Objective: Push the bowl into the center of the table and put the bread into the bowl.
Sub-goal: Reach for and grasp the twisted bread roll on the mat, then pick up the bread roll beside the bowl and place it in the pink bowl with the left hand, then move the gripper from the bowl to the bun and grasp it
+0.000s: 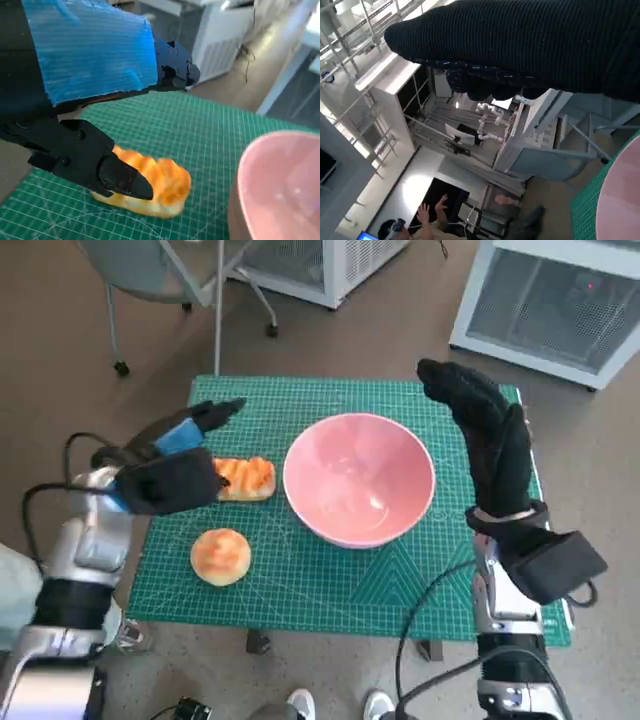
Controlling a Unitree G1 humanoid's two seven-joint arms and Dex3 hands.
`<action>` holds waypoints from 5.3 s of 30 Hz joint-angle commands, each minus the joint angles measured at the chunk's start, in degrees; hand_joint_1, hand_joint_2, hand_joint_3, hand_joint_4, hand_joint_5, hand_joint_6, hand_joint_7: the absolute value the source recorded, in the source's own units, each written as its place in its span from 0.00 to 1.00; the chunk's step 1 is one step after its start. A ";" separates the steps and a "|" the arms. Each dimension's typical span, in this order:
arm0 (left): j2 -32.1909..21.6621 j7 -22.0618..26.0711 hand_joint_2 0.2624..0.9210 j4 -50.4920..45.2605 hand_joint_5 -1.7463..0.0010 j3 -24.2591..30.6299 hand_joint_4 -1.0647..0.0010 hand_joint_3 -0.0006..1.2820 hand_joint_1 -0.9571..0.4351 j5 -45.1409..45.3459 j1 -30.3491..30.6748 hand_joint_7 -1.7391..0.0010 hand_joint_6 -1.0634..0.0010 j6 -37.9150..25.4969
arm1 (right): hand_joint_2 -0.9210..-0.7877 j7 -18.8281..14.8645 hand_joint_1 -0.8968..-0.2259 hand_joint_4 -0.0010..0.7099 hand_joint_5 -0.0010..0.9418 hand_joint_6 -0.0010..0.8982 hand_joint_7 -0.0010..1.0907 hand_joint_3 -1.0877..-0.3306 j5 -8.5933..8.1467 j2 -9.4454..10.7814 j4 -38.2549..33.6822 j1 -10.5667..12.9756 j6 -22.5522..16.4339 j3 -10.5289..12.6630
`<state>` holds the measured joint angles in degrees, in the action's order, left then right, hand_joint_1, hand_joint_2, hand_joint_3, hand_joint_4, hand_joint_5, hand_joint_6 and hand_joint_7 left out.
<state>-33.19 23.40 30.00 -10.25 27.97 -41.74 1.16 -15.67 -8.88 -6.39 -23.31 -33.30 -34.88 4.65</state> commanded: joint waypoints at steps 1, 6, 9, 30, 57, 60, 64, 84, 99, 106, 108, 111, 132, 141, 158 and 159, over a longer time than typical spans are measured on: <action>0.97 -1.77 0.78 4.45 1.00 -3.97 0.92 0.01 0.72 3.69 -3.75 1.00 0.76 -0.30 | 0.00 -0.89 0.19 0.26 0.01 0.02 0.52 0.46 -0.92 0.24 -1.59 0.07 0.22 0.13; 2.51 -3.28 0.78 10.73 1.00 -7.13 0.93 0.01 0.71 6.01 -6.71 1.00 0.76 -0.43 | 0.00 -0.97 0.19 0.26 0.01 0.01 0.52 0.46 -0.94 0.34 -1.89 -0.04 -0.07 0.20; 3.85 -4.77 0.78 15.81 1.00 -8.86 0.93 0.01 0.70 7.22 -8.71 1.00 0.76 0.16 | 0.00 -0.98 0.19 0.26 0.01 0.01 0.52 0.46 -0.92 0.32 -2.08 -0.03 -0.37 0.28; 11.14 -10.58 0.86 41.65 0.55 -17.89 0.51 0.12 0.86 11.67 -17.41 0.97 0.47 0.28 | 0.00 -0.06 0.21 0.26 0.00 0.00 0.53 0.46 -0.50 0.61 -1.60 0.89 -1.52 0.56; -0.50 -10.28 0.99 7.13 0.30 -5.14 0.35 0.05 0.69 1.56 -10.82 0.40 0.35 5.46 | 0.00 -0.33 0.24 0.26 0.00 0.00 0.53 0.46 -0.84 1.20 -1.02 1.58 -1.49 0.65; -1.34 -11.01 0.97 -0.86 0.32 -2.09 0.31 0.05 0.69 -0.38 -8.07 0.41 0.33 7.06 | 0.00 -0.39 0.24 0.26 0.00 0.00 0.53 0.46 -0.87 1.22 -0.91 1.61 -1.38 0.61; -0.84 -13.13 0.96 -9.42 0.32 -0.02 0.29 0.04 0.69 -0.61 -4.91 0.44 0.32 8.45 | 0.00 -0.43 0.24 0.26 0.00 0.00 0.53 0.46 -0.94 1.24 -0.83 1.61 -1.23 0.59; 6.99 -19.68 1.00 -13.79 0.34 -7.94 0.30 0.03 0.69 5.70 -0.11 0.37 0.39 24.50 | 0.00 -1.04 0.27 0.26 0.00 0.00 0.52 0.45 -1.82 0.88 -0.16 2.16 -0.85 0.94; 10.84 -15.38 0.97 -4.13 0.67 -13.67 0.50 0.05 0.69 8.68 -0.87 0.66 0.55 24.09 | 0.00 -0.50 0.28 0.26 0.00 0.00 0.52 0.45 -1.98 0.80 0.61 3.22 -0.85 1.24; 8.28 -15.19 0.87 -8.22 0.98 -13.54 0.84 0.01 0.52 11.87 -0.15 0.96 0.70 23.54 | 0.00 0.15 0.30 0.26 0.00 0.00 0.52 0.46 -1.71 0.76 1.61 3.64 -0.46 1.53; 7.85 -16.19 0.87 -9.17 0.99 -13.26 0.85 0.00 0.47 12.80 0.07 0.98 0.70 23.45 | 0.00 0.29 0.30 0.26 0.00 0.00 0.52 0.46 -1.64 0.82 1.59 3.65 -0.42 1.60; 7.40 -16.85 0.87 -9.92 0.99 -12.73 0.86 0.00 0.43 12.87 0.25 0.98 0.70 23.65 | 0.00 0.42 0.30 0.26 0.00 0.00 0.51 0.46 -1.60 0.92 1.46 3.57 -0.31 1.67; -2.74 0.72 0.87 -24.41 1.00 0.69 0.84 0.00 0.33 -10.13 6.99 0.99 0.70 22.38 | 0.00 0.64 0.30 0.26 0.00 0.00 0.51 0.46 -1.06 1.78 1.31 3.78 -0.81 0.83; -10.48 10.81 0.81 -31.96 1.00 5.67 0.83 0.00 0.36 -14.29 12.11 1.00 0.70 13.27 | 0.00 0.28 0.32 0.26 0.00 0.00 0.51 0.46 -1.60 2.16 1.49 3.88 -0.56 0.49; -17.13 21.95 0.73 -40.79 1.00 6.28 0.83 0.00 0.43 -12.81 20.43 1.00 0.71 -2.59 | 0.00 -0.39 0.29 0.26 0.00 0.00 0.50 0.46 -1.60 2.71 -1.26 2.73 -1.71 0.07; -17.22 22.16 0.72 -40.52 1.00 6.00 0.83 0.00 0.44 -12.48 20.92 1.00 0.71 -2.60 | 0.00 -0.48 0.29 0.26 0.00 0.00 0.50 0.46 -1.68 2.71 -1.48 2.61 -1.68 0.04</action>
<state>-49.46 44.49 -10.21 -3.61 15.28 -22.22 -0.80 -15.68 -10.40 -3.87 -23.35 -30.78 -36.84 4.65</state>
